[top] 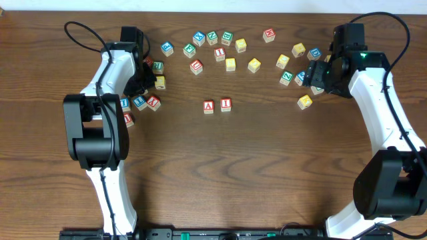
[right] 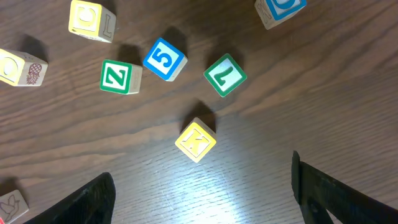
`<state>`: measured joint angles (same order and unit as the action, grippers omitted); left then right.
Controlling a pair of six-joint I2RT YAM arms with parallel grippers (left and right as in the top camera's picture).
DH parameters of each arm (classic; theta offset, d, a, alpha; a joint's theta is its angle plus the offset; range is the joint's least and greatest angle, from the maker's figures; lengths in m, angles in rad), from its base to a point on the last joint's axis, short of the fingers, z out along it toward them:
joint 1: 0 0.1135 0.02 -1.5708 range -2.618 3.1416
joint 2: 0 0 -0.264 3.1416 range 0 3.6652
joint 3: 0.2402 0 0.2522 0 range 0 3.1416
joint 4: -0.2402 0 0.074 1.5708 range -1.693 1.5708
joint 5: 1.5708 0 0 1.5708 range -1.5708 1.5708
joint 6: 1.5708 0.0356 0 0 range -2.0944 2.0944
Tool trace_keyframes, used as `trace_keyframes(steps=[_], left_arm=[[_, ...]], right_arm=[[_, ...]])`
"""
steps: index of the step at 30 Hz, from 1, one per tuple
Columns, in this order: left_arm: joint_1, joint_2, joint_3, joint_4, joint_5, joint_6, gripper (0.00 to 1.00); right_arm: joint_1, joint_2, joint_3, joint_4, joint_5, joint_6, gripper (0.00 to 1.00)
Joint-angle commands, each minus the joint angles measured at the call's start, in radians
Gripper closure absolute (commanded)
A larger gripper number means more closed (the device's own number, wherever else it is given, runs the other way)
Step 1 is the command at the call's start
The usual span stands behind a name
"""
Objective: Spell out AI2
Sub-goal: 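Close the left gripper on the blue 2 block and lift it, then carry the blue 2 block with the left gripper to the right of I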
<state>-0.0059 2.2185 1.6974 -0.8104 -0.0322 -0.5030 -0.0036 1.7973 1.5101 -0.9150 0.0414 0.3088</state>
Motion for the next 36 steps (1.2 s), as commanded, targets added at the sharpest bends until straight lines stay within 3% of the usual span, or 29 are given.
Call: trace_keyframes(steps=[1, 19, 36], left_arm=[[-0.002, 0.007, 0.006, 0.000, -0.003, -0.006, 0.67], [-0.054, -0.193, 0.007, 0.011, 0.005, 0.013, 0.68], [-0.521, -0.198, 0.006, 0.057, 0.005, 0.053, 0.68]], right_arm=[[-0.008, -0.018, -0.002, 0.003, 0.009, -0.011, 0.13], [-0.008, -0.018, -0.002, 0.008, 0.008, -0.010, 0.13], [-0.008, -0.018, -0.002, 0.008, 0.008, -0.010, 0.13]])
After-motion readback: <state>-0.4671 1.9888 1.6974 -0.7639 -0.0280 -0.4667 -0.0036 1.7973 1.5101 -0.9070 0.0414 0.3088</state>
